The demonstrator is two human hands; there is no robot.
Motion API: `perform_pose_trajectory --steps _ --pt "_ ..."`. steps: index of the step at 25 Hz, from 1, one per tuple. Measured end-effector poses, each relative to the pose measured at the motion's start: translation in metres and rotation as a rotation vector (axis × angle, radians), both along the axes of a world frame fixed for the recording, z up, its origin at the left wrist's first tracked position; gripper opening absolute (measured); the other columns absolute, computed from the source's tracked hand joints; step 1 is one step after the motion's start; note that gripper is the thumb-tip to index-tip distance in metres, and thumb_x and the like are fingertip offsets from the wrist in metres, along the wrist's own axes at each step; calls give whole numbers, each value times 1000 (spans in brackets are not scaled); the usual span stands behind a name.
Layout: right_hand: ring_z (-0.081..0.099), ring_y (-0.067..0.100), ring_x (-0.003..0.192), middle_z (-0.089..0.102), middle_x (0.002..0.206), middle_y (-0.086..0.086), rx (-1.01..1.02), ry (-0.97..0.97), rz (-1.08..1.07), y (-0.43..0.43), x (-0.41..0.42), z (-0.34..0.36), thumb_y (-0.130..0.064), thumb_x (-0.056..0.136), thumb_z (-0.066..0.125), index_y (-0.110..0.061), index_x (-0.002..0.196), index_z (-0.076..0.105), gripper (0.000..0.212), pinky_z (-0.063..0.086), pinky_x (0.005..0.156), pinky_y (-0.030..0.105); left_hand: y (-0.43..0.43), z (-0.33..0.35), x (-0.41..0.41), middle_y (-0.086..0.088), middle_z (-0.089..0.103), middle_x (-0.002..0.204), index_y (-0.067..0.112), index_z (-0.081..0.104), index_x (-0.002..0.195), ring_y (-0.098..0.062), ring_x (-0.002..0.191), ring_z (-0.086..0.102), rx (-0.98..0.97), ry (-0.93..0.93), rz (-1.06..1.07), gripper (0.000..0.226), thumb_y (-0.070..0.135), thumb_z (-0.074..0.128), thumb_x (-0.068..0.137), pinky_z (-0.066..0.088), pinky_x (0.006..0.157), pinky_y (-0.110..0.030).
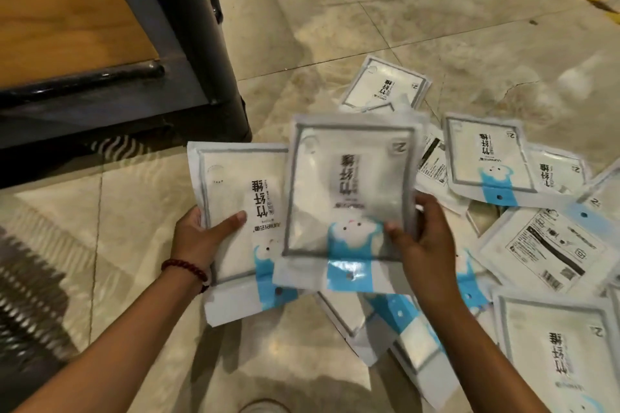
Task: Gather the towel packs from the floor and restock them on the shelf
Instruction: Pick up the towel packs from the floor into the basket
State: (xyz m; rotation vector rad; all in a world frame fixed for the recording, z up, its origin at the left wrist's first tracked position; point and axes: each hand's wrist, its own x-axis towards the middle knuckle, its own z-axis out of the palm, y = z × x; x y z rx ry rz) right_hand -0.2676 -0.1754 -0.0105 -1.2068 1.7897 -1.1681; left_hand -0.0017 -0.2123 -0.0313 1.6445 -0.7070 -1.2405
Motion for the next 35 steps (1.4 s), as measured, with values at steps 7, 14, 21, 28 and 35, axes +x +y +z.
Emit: perform_pose_trajectory --steps 7,14,21,28,35 --pt "60 6 83 60 94 -15 88 -56 157 15 38 -14 -2 82 64 -24 109 51 38 42 66 3 9 6 -33 -3 69 88 21 61 91 -18 77 66 60 103 -82 21 39 59 83 56 65 -32" --pt "55 11 84 61 95 -5 174 122 172 19 13 -35 -23 88 62 -16 111 58 25 38 67 14 14 -12 -43 -12 72 96 11 64 102 -23 76 71 110 146 -187 43 8 76 61 58 63 -35" --pt "44 37 120 51 126 23 571 531 -31 1 -112 -106 -26 85 65 4 122 46 52 33 100 38 2 -22 -61 -13 70 100 13 61 104 -30 88 69 98 154 -229 51 10 76 56 59 68 -40" --pt "21 33 135 20 151 10 822 710 103 -15 -138 -109 -56 73 68 -10 143 16 99 28 106 45 -2 -30 -67 -15 68 103 16 58 100 -32 89 67 103 102 -236 42 3 74 64 59 66 -42" --pt "30 30 126 40 132 13 860 864 158 -29 -120 -97 -53 60 79 -7 130 32 95 32 98 40 -1 -36 -71 -11 68 100 18 58 93 -29 88 66 88 67 -209 33 -1 72 70 59 64 -39"
